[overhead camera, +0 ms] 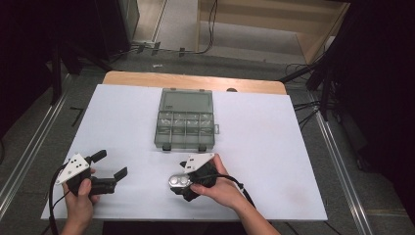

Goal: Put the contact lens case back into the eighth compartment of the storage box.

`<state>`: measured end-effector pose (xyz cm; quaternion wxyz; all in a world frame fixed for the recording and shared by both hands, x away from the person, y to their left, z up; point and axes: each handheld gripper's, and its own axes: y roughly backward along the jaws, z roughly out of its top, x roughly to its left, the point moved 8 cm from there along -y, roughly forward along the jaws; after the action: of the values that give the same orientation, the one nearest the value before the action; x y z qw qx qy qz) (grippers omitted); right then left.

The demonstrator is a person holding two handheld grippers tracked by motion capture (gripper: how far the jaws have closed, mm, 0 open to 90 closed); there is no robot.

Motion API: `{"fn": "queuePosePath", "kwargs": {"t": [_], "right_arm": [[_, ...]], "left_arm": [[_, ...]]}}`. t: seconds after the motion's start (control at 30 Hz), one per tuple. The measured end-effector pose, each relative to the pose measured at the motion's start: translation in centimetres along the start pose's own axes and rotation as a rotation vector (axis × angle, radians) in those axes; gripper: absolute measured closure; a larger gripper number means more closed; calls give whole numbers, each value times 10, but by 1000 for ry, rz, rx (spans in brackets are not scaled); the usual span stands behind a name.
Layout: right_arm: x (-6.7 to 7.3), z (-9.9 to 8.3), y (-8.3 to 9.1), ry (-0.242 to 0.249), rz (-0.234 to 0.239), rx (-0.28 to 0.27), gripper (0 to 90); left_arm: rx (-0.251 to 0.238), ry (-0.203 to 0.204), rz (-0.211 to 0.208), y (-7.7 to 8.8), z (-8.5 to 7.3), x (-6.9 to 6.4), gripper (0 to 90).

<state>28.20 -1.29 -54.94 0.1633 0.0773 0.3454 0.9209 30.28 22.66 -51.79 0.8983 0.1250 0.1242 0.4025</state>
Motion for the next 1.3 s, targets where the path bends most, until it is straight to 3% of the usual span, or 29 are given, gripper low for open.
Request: {"fn": "queuePosePath", "kwargs": {"t": [0.4,0.57,0.8,0.9,1.0,1.3], "right_arm": [[1,-8,-8,35,1,48,277],[1,-9,-10,26,5,56,342],[0,-13,-13,32,-1,76,367],[1,-14,-15,58,6,81,396],[0,-14,-14,51,7,84,464],[1,-13,-13,49,2,90,470]], "left_arm": [[3,-4,-2,0,-1,-1,0],[6,-7,-1,-1,-1,-1,0],[5,-8,-3,-1,-1,-1,0],[5,-7,-2,-1,-1,-1,0],[6,-6,-2,-1,-1,-1,0],[6,-9,-1,-1,-1,-1,0]]}}
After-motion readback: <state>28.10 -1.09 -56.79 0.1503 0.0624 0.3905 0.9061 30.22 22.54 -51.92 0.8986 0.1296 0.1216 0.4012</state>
